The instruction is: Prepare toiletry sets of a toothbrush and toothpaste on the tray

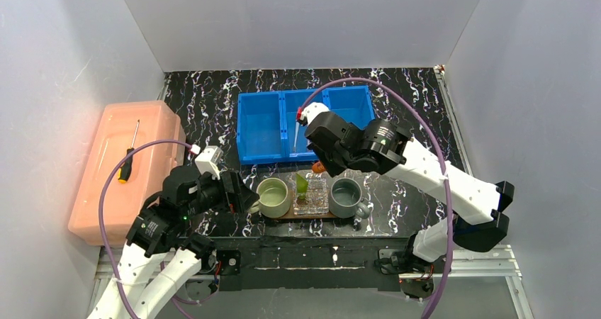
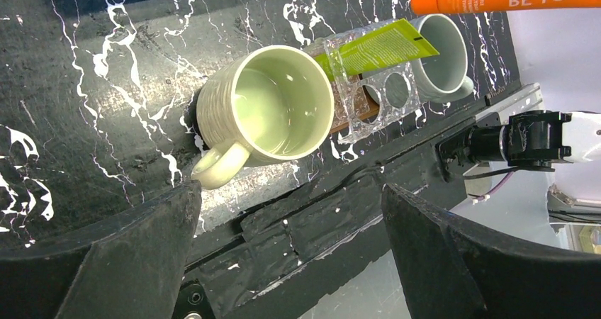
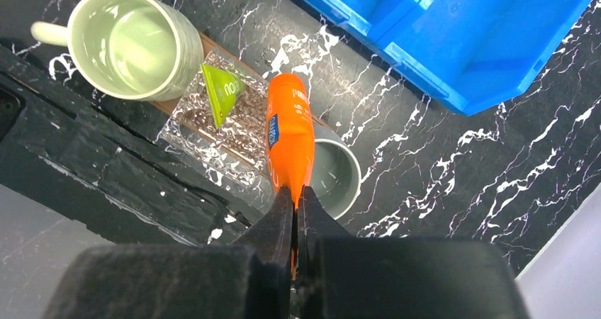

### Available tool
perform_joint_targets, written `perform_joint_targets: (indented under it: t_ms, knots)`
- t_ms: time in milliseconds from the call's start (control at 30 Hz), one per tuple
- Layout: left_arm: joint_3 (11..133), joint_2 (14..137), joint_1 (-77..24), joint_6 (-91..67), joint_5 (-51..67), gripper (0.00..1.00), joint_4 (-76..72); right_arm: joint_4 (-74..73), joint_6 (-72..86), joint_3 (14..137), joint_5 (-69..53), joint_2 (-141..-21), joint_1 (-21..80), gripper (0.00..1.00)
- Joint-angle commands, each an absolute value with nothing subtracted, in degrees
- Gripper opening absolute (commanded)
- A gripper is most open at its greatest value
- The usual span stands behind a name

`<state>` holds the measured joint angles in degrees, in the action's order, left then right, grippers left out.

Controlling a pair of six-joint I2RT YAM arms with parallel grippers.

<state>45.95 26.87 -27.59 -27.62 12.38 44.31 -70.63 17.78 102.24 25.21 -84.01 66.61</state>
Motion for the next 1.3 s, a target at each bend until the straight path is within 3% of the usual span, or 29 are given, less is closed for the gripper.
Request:
perform_joint_targets:
  t_ms: [0,1267]
  knots:
    - [45.6,26.0,-27.6,-27.4,11.1,0.98,44.0,-72.7,18.8,104.8,25.6,-84.7,67.6,0.01]
    - [45.5,27.0,-27.6,-27.4,10.8,0.99,44.0,-66.7,17.7,95.8,20.4,-87.2,68.3,0.01]
